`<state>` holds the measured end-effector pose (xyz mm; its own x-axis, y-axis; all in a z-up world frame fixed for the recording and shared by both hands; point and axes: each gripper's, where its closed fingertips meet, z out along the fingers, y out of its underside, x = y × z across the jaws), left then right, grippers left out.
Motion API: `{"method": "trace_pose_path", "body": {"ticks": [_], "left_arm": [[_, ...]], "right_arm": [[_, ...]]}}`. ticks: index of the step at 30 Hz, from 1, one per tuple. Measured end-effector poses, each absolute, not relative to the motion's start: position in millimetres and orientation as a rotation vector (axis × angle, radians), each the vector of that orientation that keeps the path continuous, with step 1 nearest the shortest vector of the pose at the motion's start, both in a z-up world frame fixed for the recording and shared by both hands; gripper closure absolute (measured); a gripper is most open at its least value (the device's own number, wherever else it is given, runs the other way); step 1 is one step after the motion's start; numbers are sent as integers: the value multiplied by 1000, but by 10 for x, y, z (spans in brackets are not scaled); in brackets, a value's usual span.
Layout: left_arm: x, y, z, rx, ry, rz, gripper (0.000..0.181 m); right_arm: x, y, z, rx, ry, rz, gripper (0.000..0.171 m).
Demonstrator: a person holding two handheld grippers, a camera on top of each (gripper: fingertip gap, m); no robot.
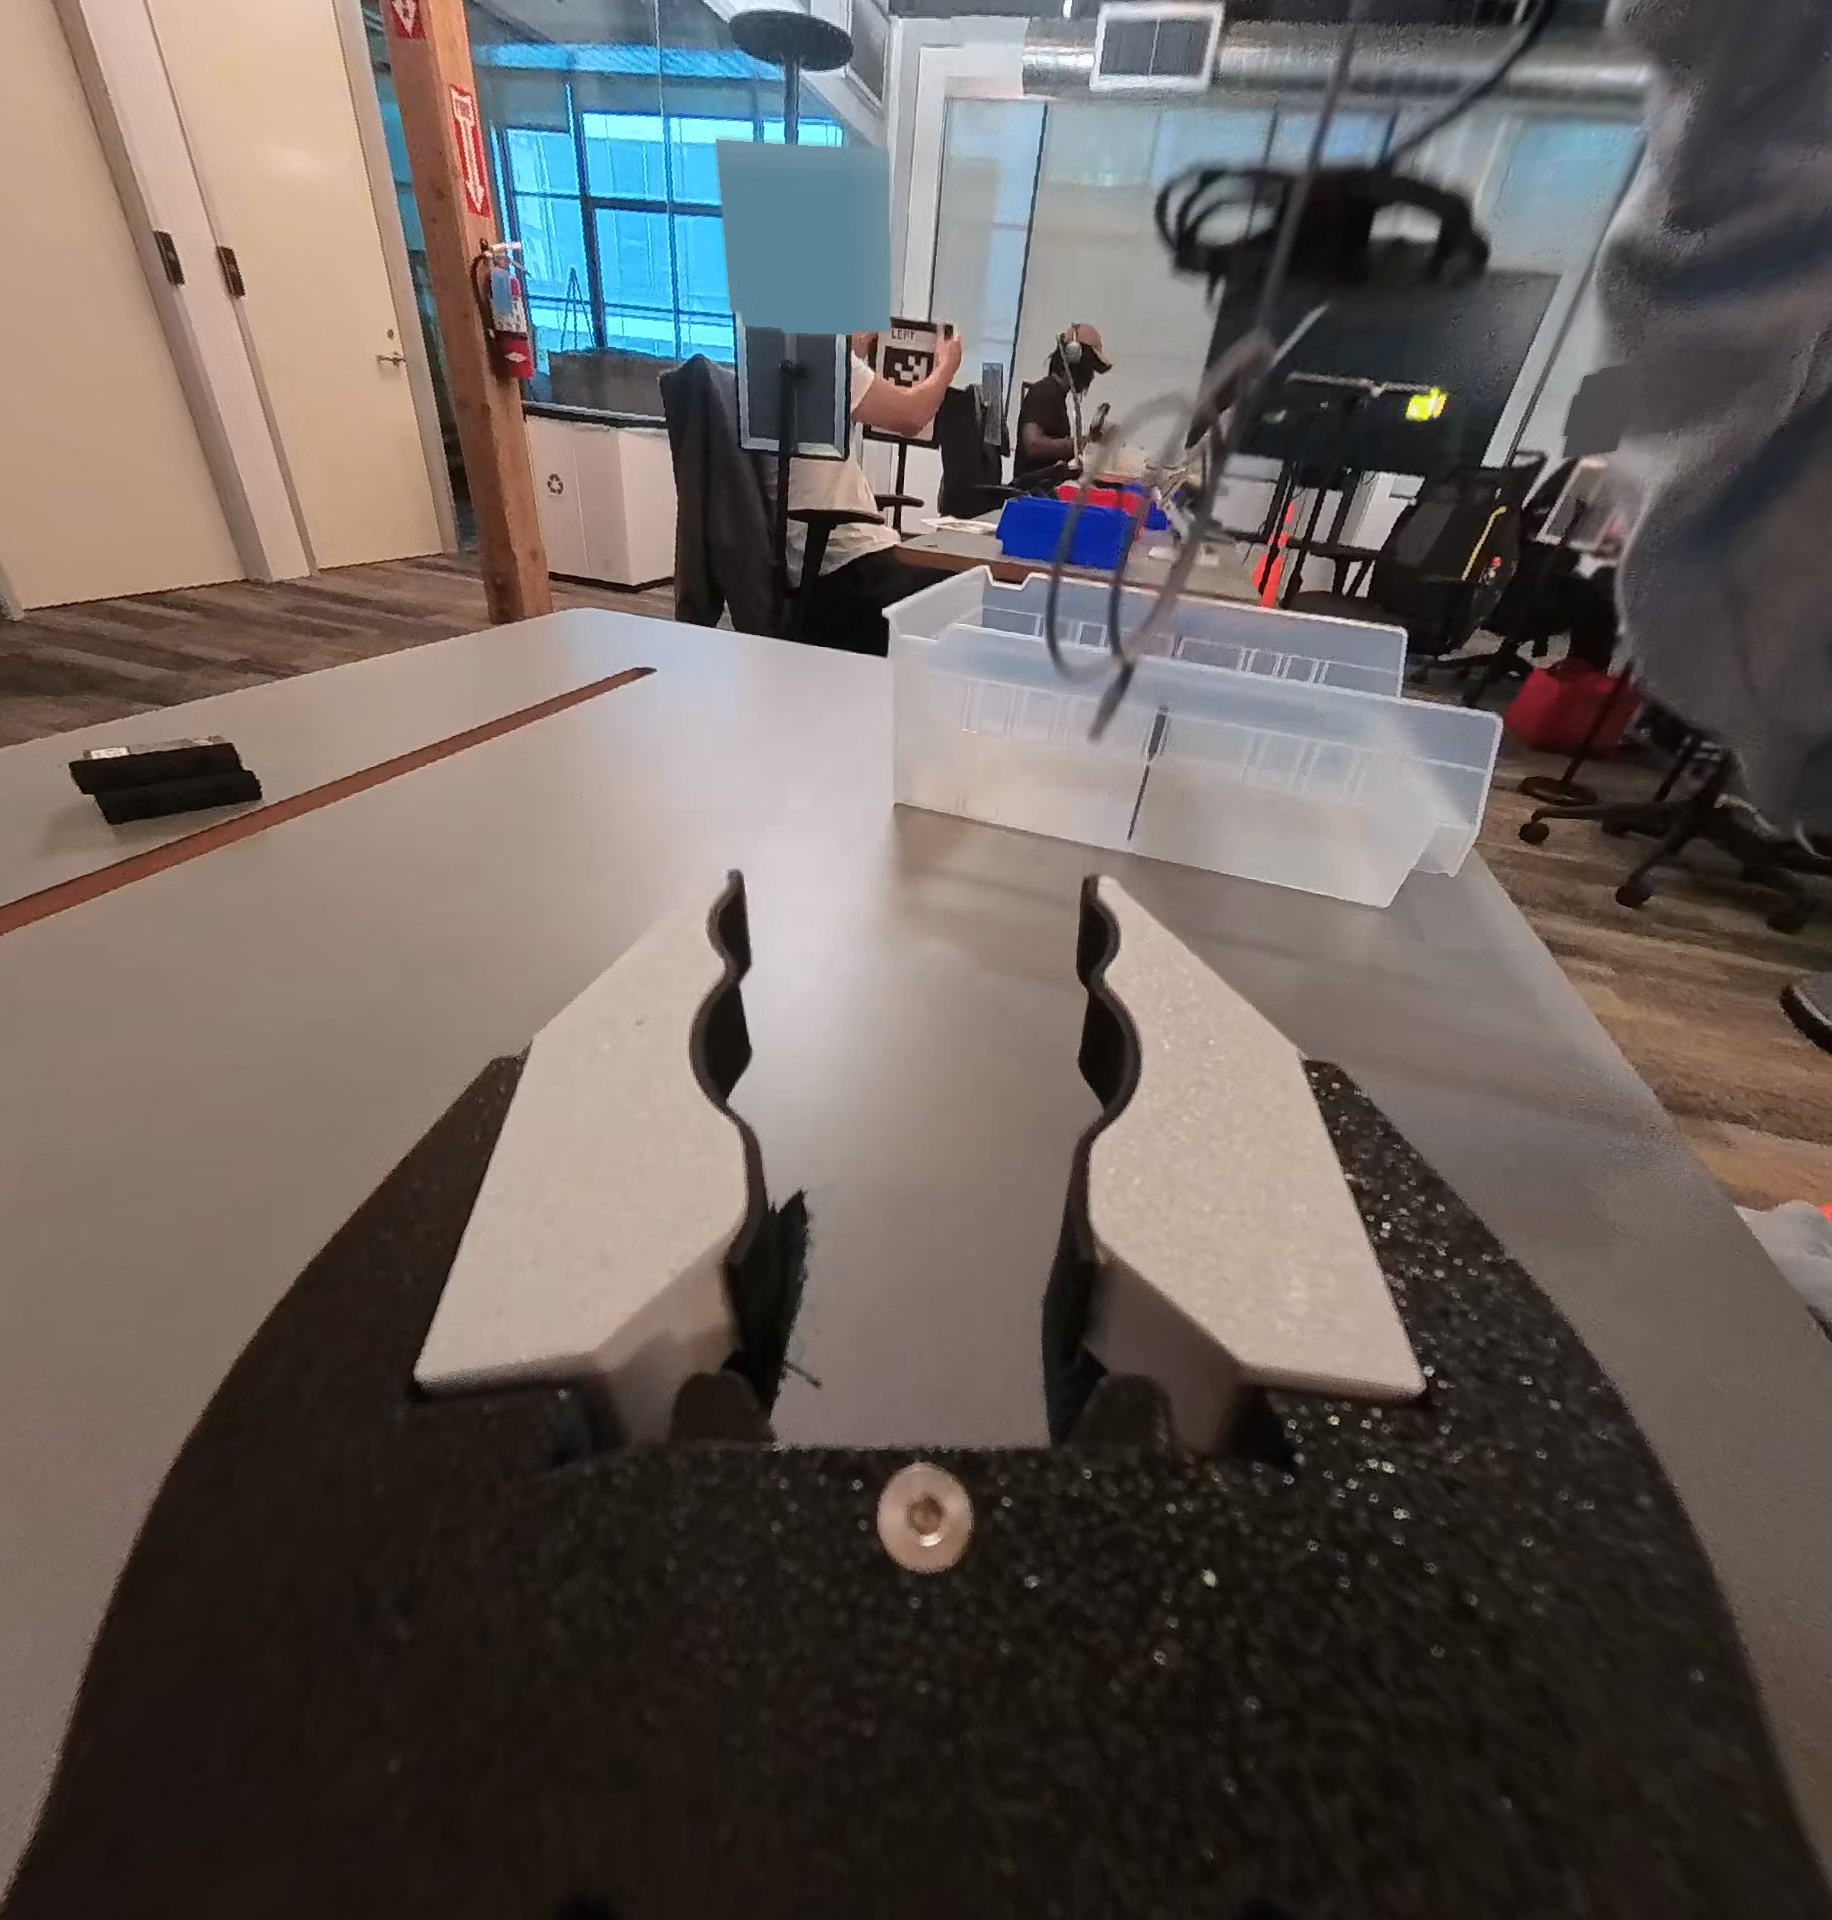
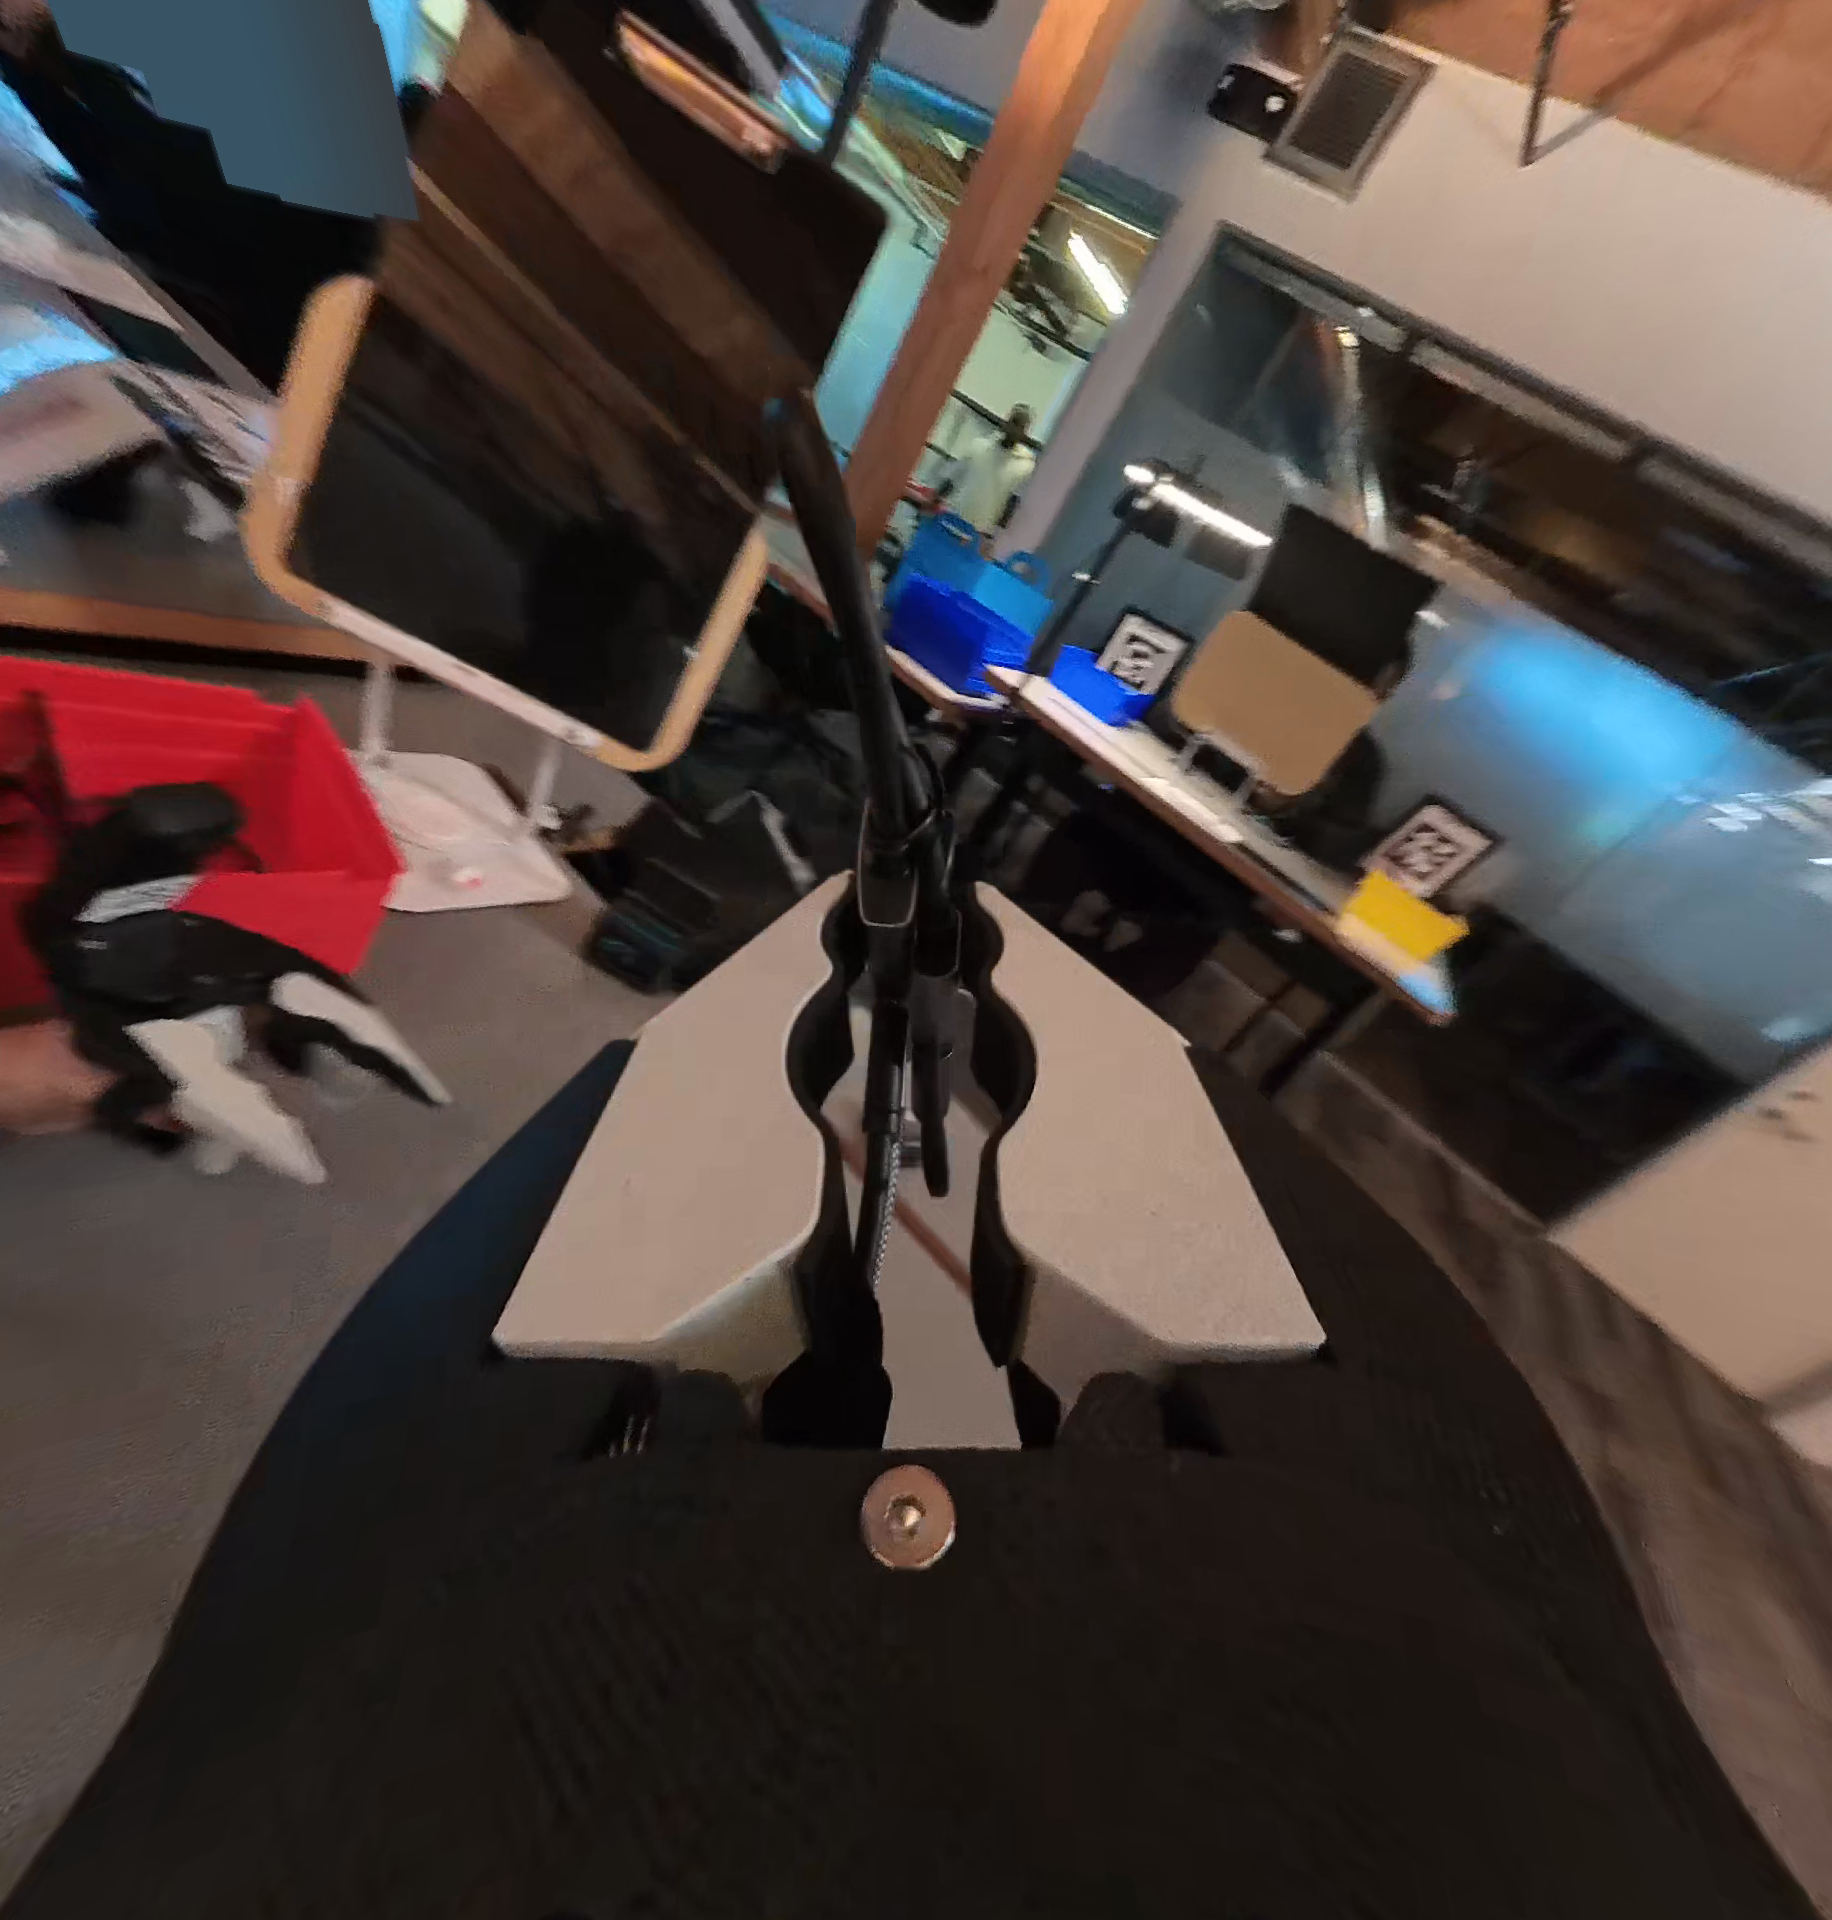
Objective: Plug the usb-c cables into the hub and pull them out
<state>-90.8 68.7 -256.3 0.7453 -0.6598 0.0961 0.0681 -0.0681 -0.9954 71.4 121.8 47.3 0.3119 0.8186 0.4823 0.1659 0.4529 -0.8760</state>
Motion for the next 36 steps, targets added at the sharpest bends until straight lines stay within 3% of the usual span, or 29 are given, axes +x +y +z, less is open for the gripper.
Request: {"method": "trace_pose_path", "body": {"ticks": [8,18,28,36], "left_arm": [[-816,702,-2696,-1591,541,-627,120],[-816,699,-2711,-1600,538,-636,120],[-764,693,-2746,-1615,556,-651,120],[-756,696,-2754,-1620,557,-652,120]], "right_arm": [[1190,2128,1003,-1080,-1135,206,156],[1396,2591,456,-1116,-1110,213,155],[1478,2802,-472,-1271,-1208,238,155],[1560,2825,-1861,-1701,-1649,185,155]]}}
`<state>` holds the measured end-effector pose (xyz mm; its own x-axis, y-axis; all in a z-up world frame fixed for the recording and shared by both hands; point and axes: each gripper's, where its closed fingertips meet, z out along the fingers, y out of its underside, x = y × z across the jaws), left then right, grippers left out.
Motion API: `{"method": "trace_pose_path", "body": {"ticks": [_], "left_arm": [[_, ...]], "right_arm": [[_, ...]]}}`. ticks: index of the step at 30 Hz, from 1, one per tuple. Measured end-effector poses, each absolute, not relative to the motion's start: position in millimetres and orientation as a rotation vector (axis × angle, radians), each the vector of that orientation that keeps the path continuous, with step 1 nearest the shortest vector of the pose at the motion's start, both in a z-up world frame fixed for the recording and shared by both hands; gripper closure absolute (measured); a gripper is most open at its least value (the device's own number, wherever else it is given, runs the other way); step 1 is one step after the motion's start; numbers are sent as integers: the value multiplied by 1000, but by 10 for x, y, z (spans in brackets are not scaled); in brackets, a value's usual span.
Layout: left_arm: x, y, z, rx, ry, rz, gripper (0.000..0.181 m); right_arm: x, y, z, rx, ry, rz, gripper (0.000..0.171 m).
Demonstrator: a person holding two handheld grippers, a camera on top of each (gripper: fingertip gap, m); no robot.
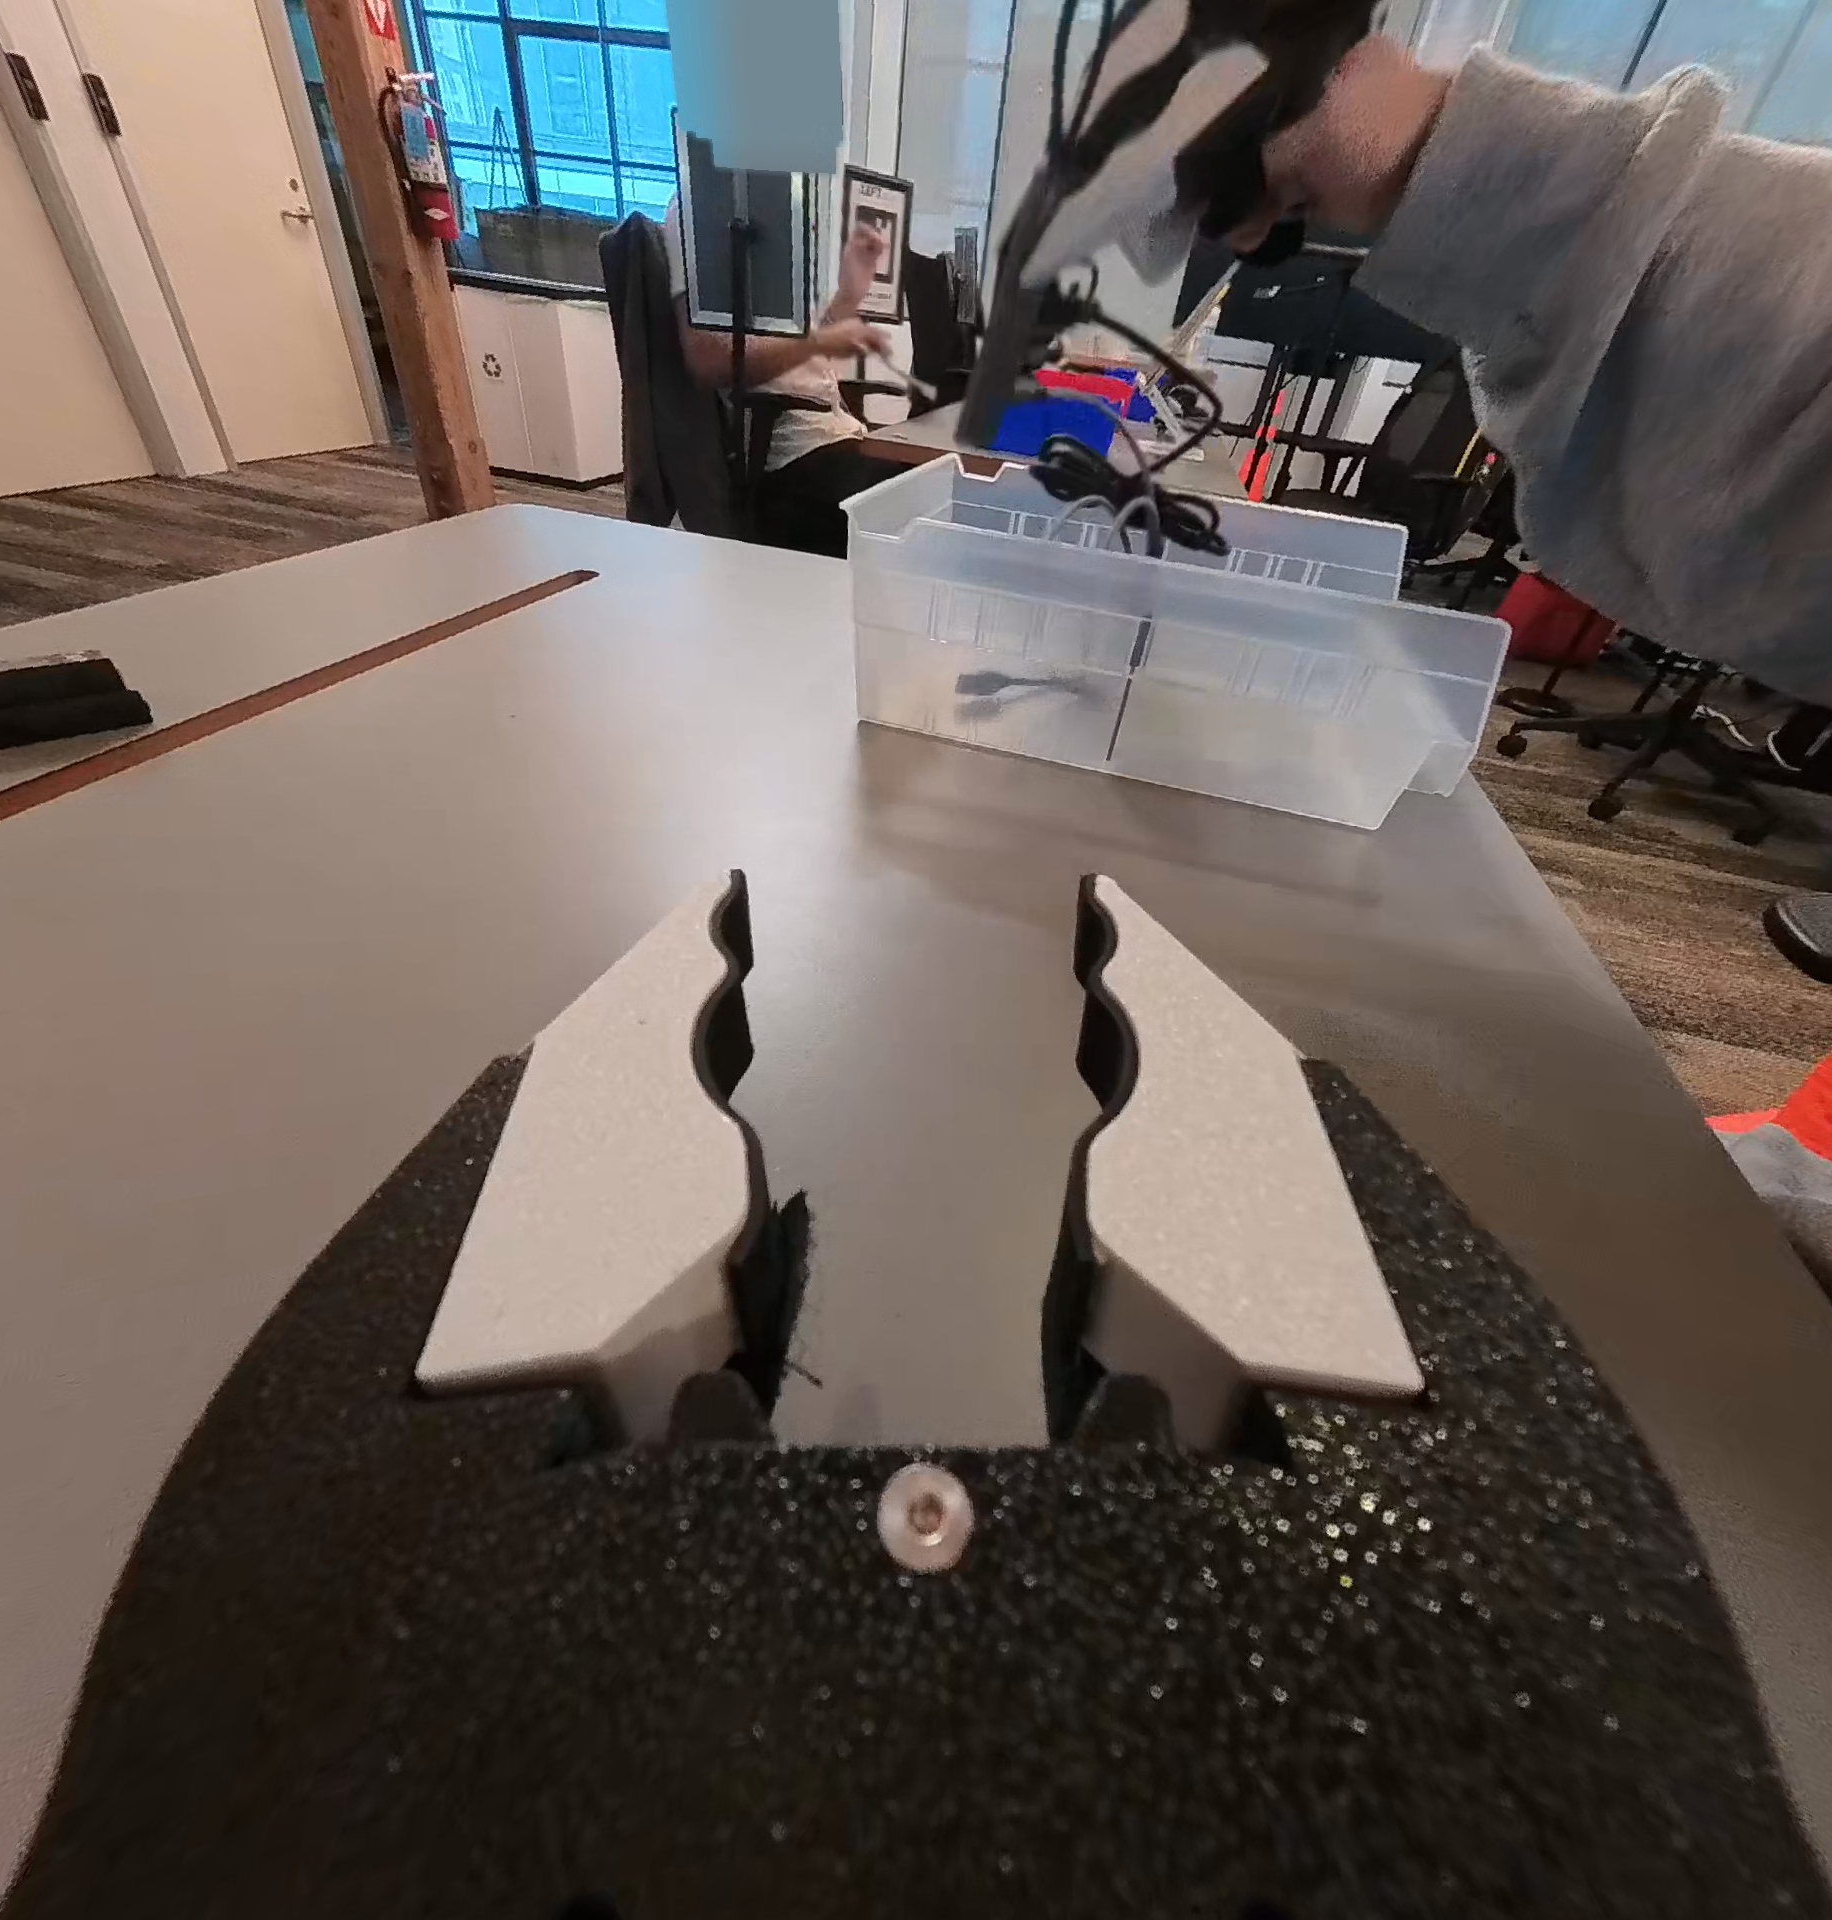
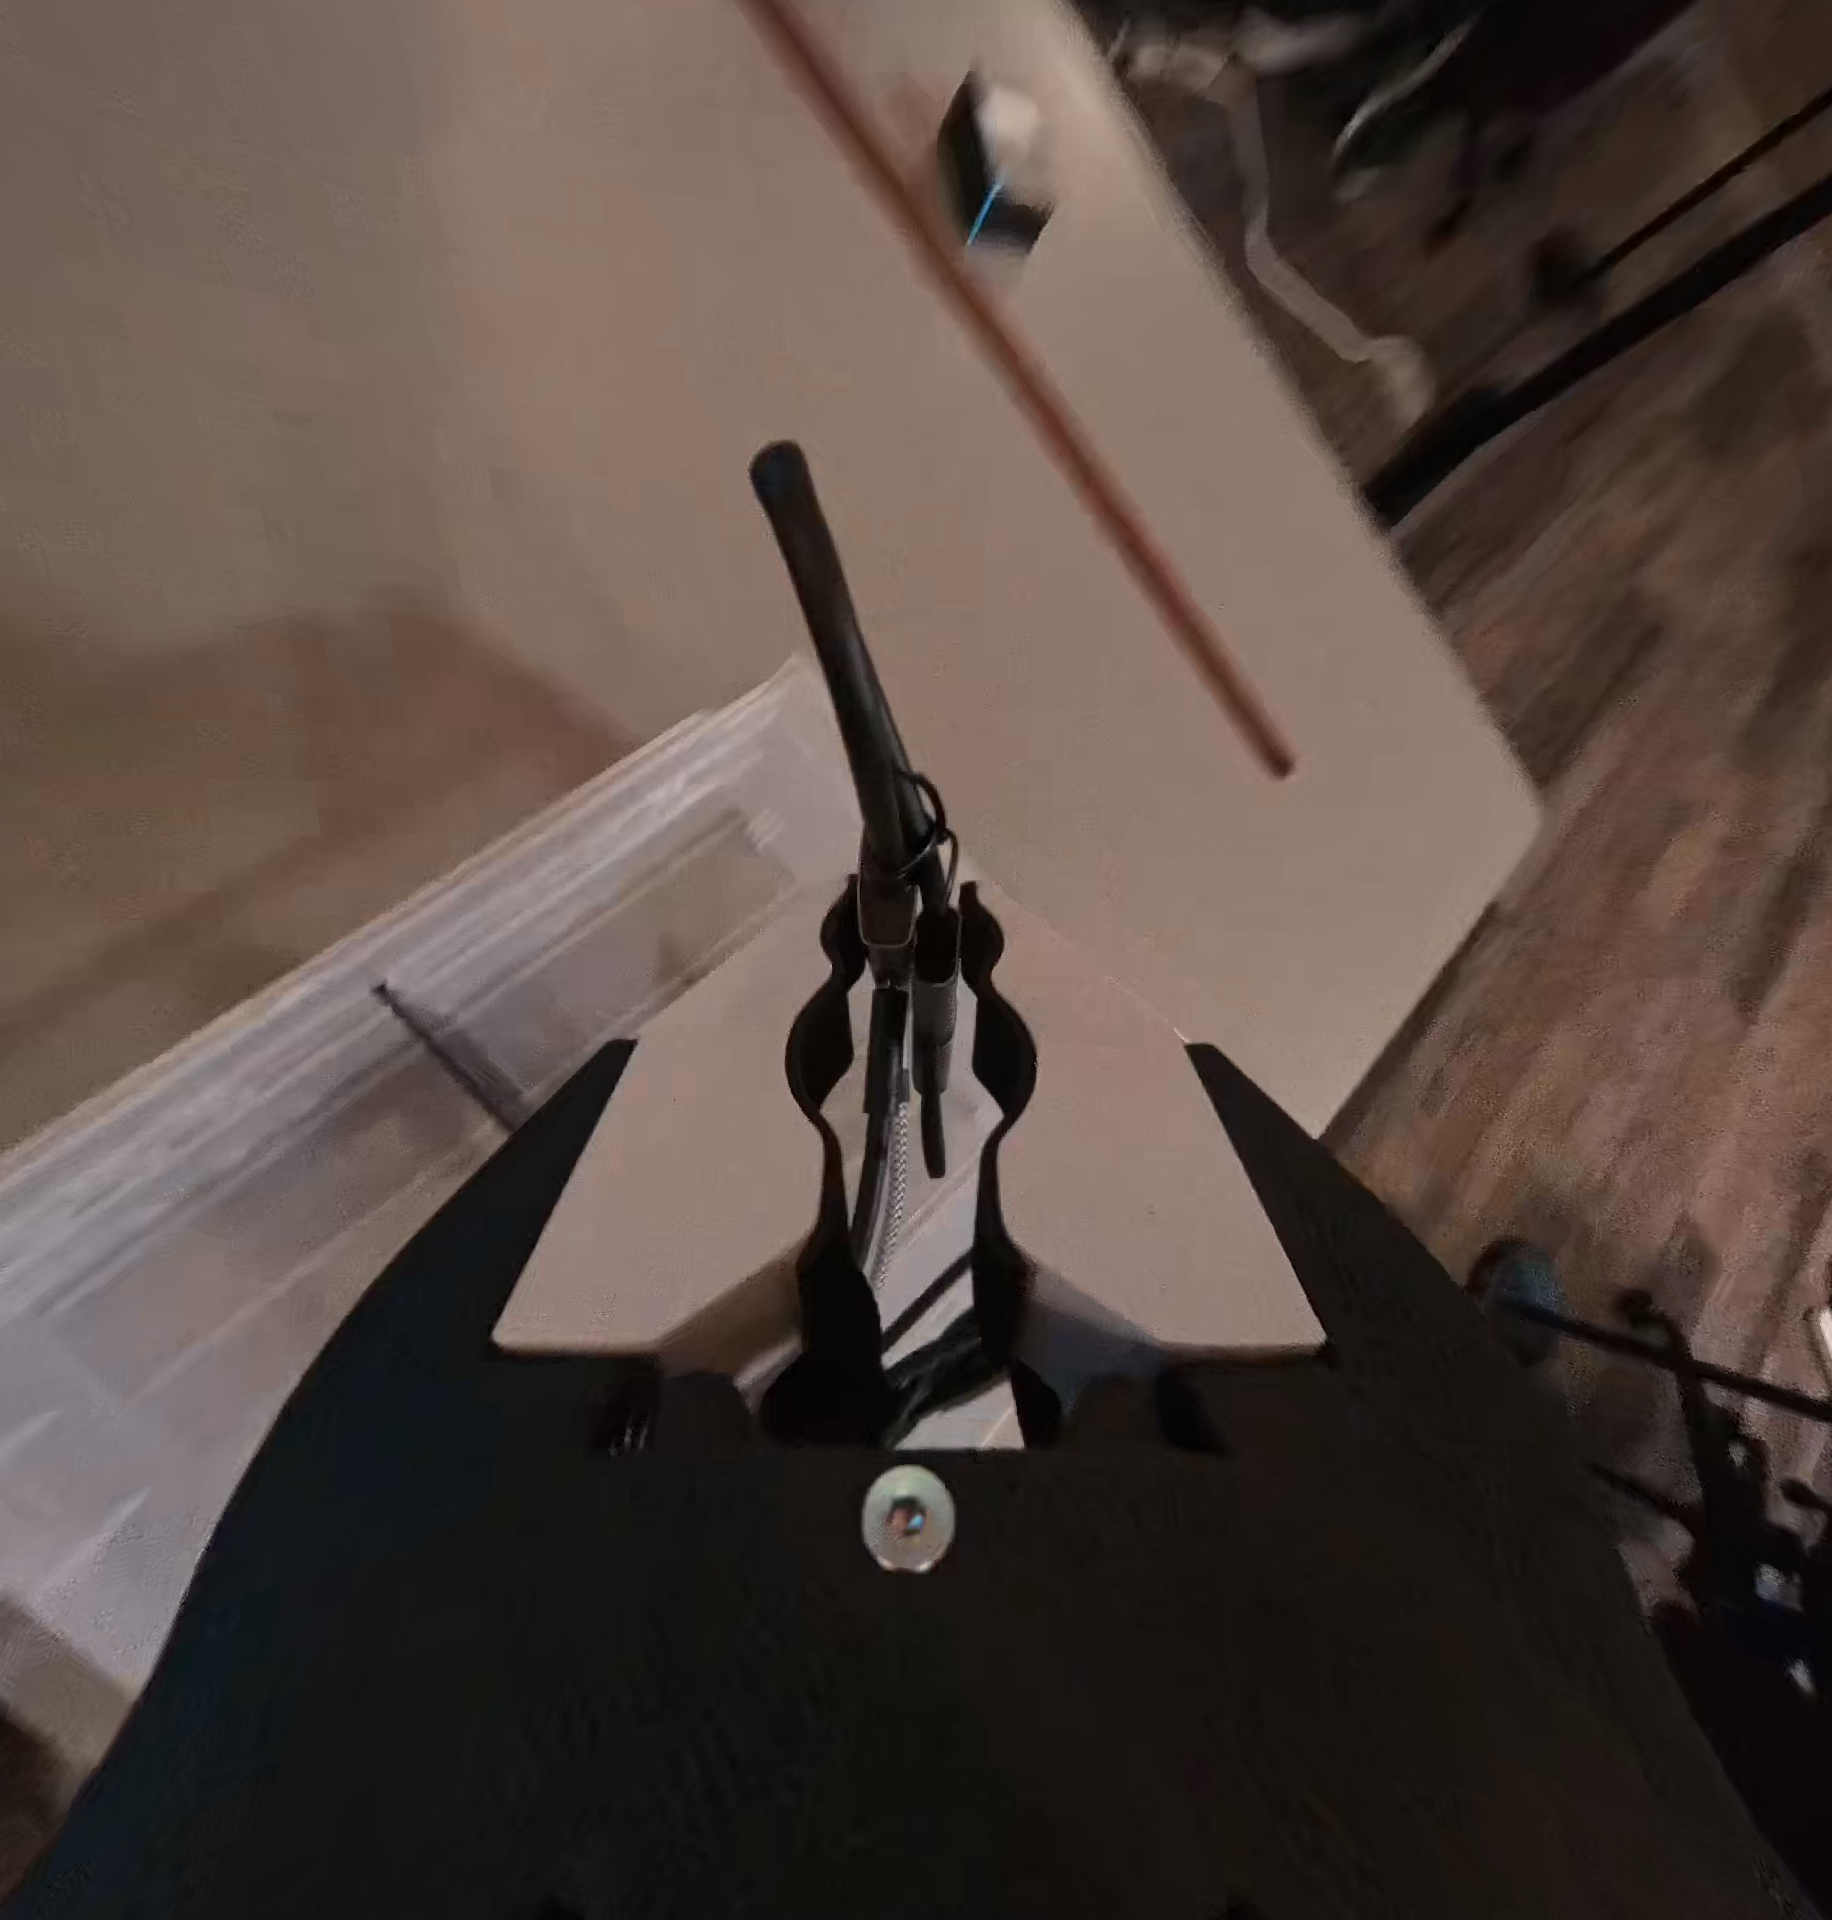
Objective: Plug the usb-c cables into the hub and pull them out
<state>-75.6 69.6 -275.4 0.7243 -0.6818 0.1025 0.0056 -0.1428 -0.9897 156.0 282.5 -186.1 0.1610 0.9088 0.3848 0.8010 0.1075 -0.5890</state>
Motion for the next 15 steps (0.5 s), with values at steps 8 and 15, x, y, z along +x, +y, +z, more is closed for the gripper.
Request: {"method": "trace_pose_path", "body": {"ticks": [8,15], "left_arm": [[-745,697,-2767,-1628,560,-655,120],[-742,703,-2771,-1631,558,-649,119]], "right_arm": [[1528,2628,-2637,-1903,-1997,39,155],[1583,2670,-2900,-2132,-1989,-151,140]]}}
